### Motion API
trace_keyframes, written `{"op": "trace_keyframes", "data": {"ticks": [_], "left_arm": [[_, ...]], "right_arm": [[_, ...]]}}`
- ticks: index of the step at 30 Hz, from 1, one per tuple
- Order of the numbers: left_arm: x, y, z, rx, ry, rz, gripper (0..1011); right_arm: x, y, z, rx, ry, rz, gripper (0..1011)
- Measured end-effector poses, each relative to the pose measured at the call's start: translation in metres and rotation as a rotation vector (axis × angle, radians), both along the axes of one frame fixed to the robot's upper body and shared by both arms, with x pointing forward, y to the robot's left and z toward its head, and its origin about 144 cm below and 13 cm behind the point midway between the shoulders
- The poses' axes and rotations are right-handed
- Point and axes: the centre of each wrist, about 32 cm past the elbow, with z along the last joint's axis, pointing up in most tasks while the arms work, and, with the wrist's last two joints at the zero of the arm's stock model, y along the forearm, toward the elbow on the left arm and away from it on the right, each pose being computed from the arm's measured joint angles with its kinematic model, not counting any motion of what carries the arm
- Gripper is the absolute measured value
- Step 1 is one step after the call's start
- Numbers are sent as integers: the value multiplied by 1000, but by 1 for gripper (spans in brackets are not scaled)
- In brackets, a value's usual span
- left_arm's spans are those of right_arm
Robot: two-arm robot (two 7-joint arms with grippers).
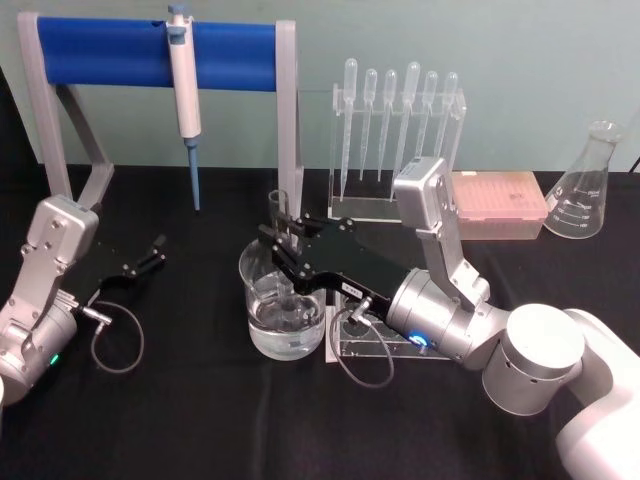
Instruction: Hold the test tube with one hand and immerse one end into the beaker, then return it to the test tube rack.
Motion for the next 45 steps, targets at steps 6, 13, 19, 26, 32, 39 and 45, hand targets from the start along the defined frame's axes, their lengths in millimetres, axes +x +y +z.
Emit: {"op": "trace_keyframes", "data": {"ticks": [6, 13, 19, 26, 32, 39, 45], "left_arm": [[0, 0, 0, 0, 0, 0, 1000], [0, 0, 0, 0, 0, 0, 1000], [0, 0, 0, 0, 0, 0, 1000], [0, 0, 0, 0, 0, 0, 1000], [0, 0, 0, 0, 0, 0, 1000], [0, 0, 0, 0, 0, 0, 1000], [0, 0, 0, 0, 0, 0, 1000]], "right_arm": [[-2, -2, -4, 12, 3, -14, 225], [-2, -3, -5, 26, 9, -17, 224], [-2, -3, -5, 32, 12, -11, 225], [-2, -3, -5, 32, 13, -12, 225], [-2, -3, -5, 31, 13, -11, 225], [-2, -3, -5, 31, 13, -11, 225], [-2, -3, -5, 31, 13, -11, 224]]}}
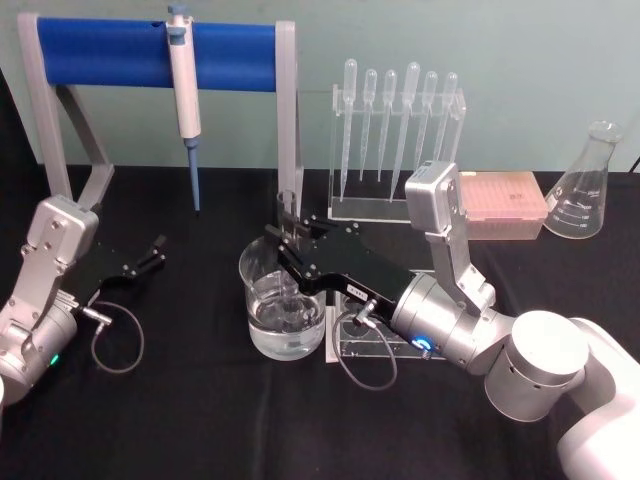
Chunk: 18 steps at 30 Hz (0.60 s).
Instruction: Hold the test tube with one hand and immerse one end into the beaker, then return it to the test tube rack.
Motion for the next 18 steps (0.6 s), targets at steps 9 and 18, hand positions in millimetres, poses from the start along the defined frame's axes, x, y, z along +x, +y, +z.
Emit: {"op": "trace_keyframes", "data": {"ticks": [9, 18], "left_arm": [[0, 0, 0, 0, 0, 0, 1000], [0, 0, 0, 0, 0, 0, 1000]], "right_arm": [[0, 0, 0, 0, 0, 0, 225], [0, 0, 0, 0, 0, -1, 224]]}}
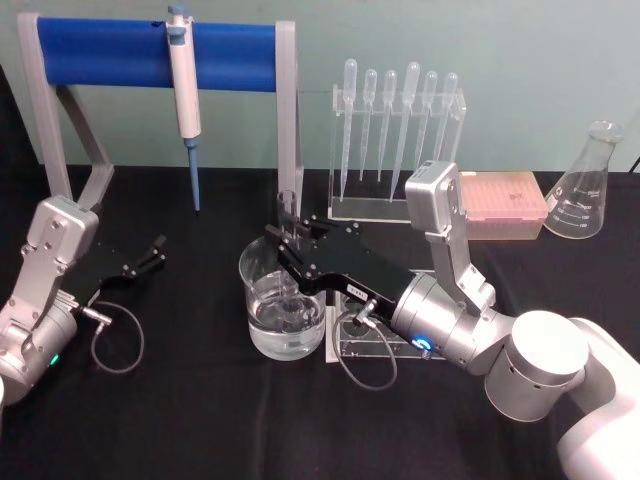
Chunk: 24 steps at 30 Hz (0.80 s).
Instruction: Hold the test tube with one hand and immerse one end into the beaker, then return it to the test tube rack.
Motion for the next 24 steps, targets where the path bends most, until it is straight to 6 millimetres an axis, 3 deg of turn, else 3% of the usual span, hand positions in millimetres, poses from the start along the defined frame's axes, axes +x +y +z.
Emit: {"op": "trace_keyframes", "data": {"ticks": [24], "left_arm": [[0, 0, 0, 0, 0, 0, 1000]], "right_arm": [[0, 0, 0, 0, 0, -1, 225]]}}
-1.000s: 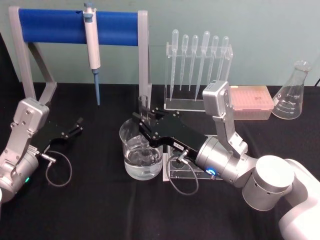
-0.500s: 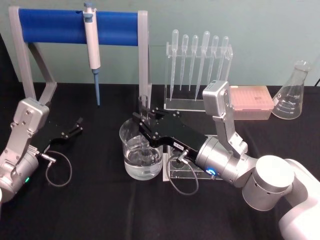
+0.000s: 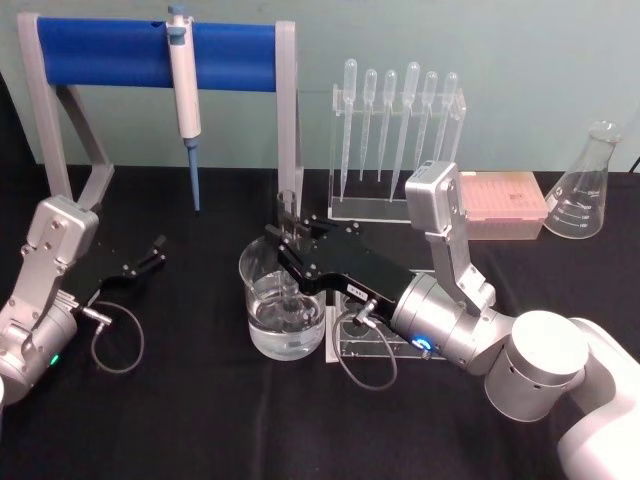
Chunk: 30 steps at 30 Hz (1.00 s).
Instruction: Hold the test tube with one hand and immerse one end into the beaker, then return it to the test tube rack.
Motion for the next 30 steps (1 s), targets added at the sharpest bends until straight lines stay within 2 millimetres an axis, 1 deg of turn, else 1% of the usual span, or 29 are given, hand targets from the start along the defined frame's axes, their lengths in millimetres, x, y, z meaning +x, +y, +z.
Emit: {"op": "trace_keyframes", "data": {"ticks": [30], "left_arm": [[0, 0, 0, 0, 0, 0, 1000]], "right_arm": [[0, 0, 0, 0, 0, 0, 224]]}}
